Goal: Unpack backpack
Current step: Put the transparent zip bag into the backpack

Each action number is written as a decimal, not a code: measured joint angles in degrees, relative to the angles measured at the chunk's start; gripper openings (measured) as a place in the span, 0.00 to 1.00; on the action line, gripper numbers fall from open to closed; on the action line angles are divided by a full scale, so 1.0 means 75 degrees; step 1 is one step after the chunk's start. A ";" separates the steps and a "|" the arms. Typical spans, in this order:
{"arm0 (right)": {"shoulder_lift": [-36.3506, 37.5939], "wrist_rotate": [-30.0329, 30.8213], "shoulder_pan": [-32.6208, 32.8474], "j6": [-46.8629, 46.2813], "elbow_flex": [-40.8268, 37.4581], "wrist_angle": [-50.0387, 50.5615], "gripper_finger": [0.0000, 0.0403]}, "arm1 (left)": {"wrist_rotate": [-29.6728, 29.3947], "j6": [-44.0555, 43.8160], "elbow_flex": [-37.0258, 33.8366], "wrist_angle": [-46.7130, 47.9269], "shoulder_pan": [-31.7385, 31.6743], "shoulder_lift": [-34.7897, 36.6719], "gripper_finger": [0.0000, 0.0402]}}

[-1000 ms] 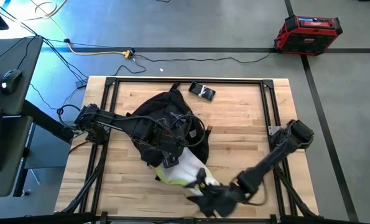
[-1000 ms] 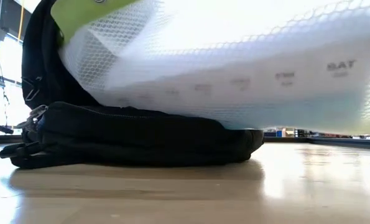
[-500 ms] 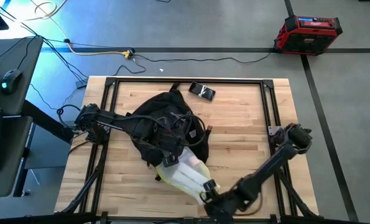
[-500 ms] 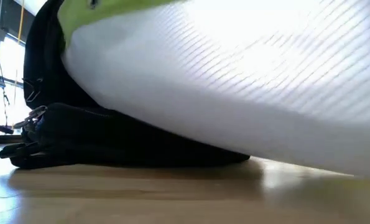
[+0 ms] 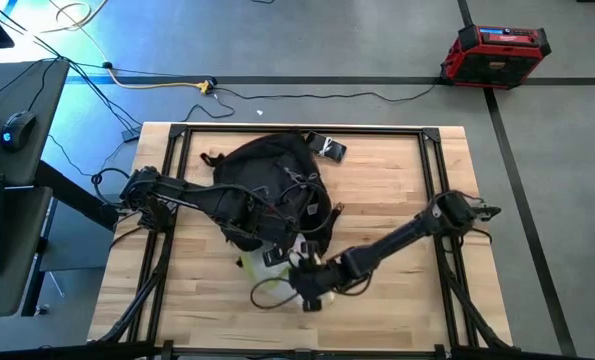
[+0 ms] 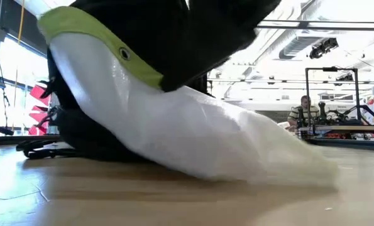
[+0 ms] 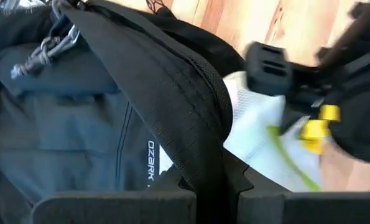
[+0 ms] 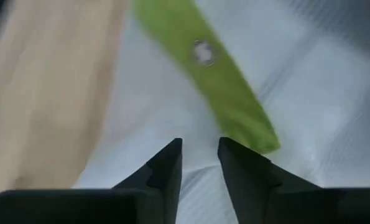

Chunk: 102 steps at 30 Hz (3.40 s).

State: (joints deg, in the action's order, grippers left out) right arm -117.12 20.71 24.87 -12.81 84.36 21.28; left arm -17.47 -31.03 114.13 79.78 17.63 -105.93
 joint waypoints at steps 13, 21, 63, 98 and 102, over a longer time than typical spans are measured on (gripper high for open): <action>0.1381 0.2471 0.0911 0.1306 0.0009 0.0847 0.07 | -0.0037 -0.0047 0.0003 0.0093 0.0082 -0.0009 0.00; 0.1181 -0.0635 0.1307 0.0332 -0.0052 0.1443 0.07 | -0.0169 -0.0044 0.0003 0.0177 0.0111 -0.0009 0.00; -0.0601 -0.1144 -0.0702 0.1351 -0.0373 -0.1731 0.07 | -0.0211 -0.0444 0.0009 0.0006 0.0332 -0.0003 0.00; 0.0405 0.1694 0.0309 0.1435 -0.0408 -0.0451 0.00 | -0.1095 -0.0720 -0.0761 0.0144 0.0833 -0.0150 0.00; 0.0528 0.1308 0.0248 0.0464 -0.0410 0.0893 0.00 | -0.1098 -0.0778 -0.0761 0.0134 0.0831 -0.0152 0.00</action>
State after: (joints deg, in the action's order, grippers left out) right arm -113.16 30.52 26.73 -9.33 81.28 27.98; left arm -25.71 -36.86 108.42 80.78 23.86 -107.07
